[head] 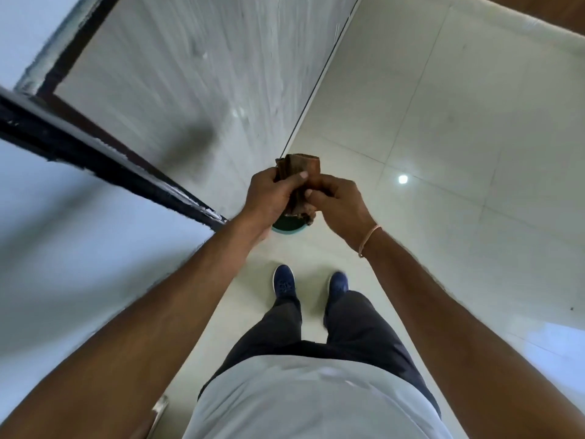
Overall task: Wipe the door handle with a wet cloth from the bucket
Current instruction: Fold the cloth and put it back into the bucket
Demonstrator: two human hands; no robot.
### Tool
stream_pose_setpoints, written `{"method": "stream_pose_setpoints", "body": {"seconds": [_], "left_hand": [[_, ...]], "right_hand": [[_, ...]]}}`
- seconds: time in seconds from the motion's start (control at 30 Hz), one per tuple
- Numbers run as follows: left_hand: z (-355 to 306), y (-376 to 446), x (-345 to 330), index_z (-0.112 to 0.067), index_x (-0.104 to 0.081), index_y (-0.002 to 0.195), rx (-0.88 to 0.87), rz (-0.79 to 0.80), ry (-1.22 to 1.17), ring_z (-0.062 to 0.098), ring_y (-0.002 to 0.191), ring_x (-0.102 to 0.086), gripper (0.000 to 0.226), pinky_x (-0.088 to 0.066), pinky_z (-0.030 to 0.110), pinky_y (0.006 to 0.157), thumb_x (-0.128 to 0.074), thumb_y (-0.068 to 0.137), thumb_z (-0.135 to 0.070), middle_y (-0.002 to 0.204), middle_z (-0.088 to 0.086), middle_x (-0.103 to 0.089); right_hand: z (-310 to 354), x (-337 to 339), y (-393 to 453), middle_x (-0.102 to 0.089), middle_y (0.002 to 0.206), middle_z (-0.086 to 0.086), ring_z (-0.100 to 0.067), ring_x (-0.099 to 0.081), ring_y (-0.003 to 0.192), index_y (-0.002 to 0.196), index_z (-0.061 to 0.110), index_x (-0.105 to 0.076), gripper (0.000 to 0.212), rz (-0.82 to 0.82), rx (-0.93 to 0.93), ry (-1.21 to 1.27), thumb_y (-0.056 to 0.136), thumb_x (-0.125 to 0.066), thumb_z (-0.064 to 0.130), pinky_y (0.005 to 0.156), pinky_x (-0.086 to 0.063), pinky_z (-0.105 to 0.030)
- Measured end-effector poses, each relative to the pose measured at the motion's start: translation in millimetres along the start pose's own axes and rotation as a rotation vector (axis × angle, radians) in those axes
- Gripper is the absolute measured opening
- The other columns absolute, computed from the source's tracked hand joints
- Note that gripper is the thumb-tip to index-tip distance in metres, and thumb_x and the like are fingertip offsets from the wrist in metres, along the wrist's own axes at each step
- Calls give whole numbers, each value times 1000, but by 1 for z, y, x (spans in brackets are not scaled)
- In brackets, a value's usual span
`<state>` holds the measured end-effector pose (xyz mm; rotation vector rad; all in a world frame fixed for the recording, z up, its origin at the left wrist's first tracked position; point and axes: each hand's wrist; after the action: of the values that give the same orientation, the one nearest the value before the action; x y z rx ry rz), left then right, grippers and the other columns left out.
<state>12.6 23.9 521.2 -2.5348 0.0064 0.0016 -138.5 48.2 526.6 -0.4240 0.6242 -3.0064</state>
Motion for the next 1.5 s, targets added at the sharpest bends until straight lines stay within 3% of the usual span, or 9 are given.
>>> {"method": "stream_pose_setpoints", "body": {"seconds": [0.13, 0.23, 0.33, 0.47, 0.57, 0.83, 1.17, 1.33, 1.5], "left_hand": [[6, 45, -7, -12, -78, 110, 109, -89, -115, 33, 98, -79, 23, -63, 57, 93, -77, 88, -14, 100, 11, -82], [15, 66, -14, -4, -70, 127, 207, -88, -311, 31, 97, -77, 28, -65, 45, 77, -67, 98, -3, 106, 16, -78], [32, 88, -20, -3, -67, 131, 268, -156, -448, 26, 91, -77, 32, -65, 37, 67, -66, 100, -2, 107, 16, -77], [84, 123, -18, -9, -68, 128, 228, -374, -120, 18, 99, -74, 30, -58, 24, 77, -73, 100, -18, 113, 7, -75], [143, 150, -6, -15, -62, 138, 184, -504, 210, 14, 120, -65, 45, -53, 26, 94, -74, 98, -33, 133, 0, -68], [310, 248, 20, -13, -51, 150, 33, -397, 694, 25, 142, -51, 58, -47, 44, 115, -67, 98, -33, 154, 5, -55], [454, 334, 36, -10, -39, 161, 14, -330, 750, 24, 158, -33, 64, -36, 46, 127, -63, 104, -27, 170, 8, -36], [479, 341, 46, -7, -46, 156, -101, -386, 765, 22, 154, -40, 58, -36, 36, 122, -64, 103, -20, 167, 7, -42], [487, 343, 49, -6, -46, 155, -150, -376, 761, 23, 155, -38, 58, -35, 35, 123, -64, 103, -21, 167, 9, -42]], "right_hand": [[-24, 18, 61, -75, 107, -1, -19, -70, 99, 110, 20, -74, 24, -176, -137, 10, 87, -81, 24, 86, -60, -34], [-49, 26, 103, -74, 124, -11, -20, -69, 103, 130, 7, -65, 71, 80, -424, 196, 74, -89, 44, 84, -55, -31], [-69, 24, 135, -76, 124, -17, -30, -72, 107, 131, 3, -68, 52, 345, -544, 310, 86, -83, 24, 90, -59, -40], [-108, 11, 176, -74, 116, -28, -46, -76, 94, 113, 2, -68, 37, 244, -499, 190, 80, -84, 4, 80, -65, -54], [-144, -3, 212, -75, 103, -13, -32, -75, 84, 106, 15, -67, 27, 227, -384, -249, 83, -82, 14, 67, -62, -37], [-294, -84, 323, -70, 116, -6, -29, -67, 102, 124, 27, -62, 42, 321, -127, -758, 84, -70, 34, 89, -62, -46], [-491, -196, 432, -62, 141, -23, -43, -61, 129, 150, 13, -48, 59, 557, -196, -967, 93, -58, 13, 111, -50, -41], [-542, -231, 473, -64, 141, -22, -37, -60, 133, 143, 0, -59, 44, 608, -199, -1047, 100, -60, 11, 112, -45, -35], [-565, -238, 490, -48, 158, -22, -36, -45, 147, 156, -1, -40, 59, 632, -123, -1124, 102, -58, 15, 122, -30, -33]]}}
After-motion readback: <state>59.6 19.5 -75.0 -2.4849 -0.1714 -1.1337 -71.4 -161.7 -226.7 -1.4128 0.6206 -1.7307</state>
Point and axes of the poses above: each hand's wrist, its own y-axis towards the middle knuckle, its own x-axis out of the back of the hand, z = x × y
